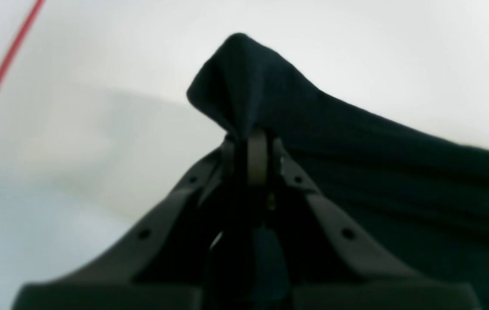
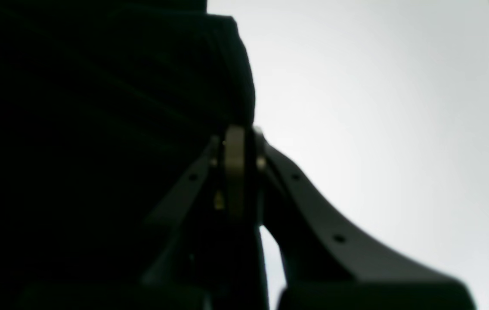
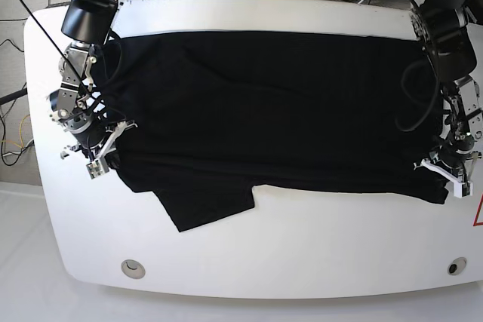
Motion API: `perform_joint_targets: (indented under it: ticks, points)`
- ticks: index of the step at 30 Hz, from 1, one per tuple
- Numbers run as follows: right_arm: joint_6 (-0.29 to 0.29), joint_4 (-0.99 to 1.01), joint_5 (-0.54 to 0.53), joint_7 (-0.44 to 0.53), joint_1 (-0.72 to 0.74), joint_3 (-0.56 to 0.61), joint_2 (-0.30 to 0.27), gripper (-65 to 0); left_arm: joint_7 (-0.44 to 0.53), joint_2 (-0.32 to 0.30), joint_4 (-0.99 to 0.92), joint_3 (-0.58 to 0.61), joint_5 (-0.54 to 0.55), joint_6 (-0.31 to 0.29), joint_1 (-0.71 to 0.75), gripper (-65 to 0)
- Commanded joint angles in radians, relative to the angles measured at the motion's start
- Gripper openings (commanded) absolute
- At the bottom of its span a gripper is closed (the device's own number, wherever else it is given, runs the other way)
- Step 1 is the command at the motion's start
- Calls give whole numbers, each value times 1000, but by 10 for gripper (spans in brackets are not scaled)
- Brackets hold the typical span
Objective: Fold the T-shirt properly
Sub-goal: 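Lift the hem corners with both grippers and fold them toward the collar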
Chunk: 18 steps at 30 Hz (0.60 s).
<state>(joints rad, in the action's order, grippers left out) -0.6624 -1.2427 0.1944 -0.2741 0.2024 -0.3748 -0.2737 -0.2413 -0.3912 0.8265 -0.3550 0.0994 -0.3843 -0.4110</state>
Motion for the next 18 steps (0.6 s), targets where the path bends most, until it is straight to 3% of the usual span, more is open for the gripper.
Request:
perform_joint_targets:
  ticks: [1, 15, 18]
  points:
    - [34, -61, 10, 0, 2, -40, -29, -650, -2, -27, 109, -8, 1, 29, 8, -638]
    - [25, -234, 6, -1, -99, -106, 15, -650, -224, 27, 488, -13, 0, 29, 145, -638]
    - [25, -280, 12, -1, -129, -108, 46, -650, -267, 39, 558, -14, -3, 29, 169, -638]
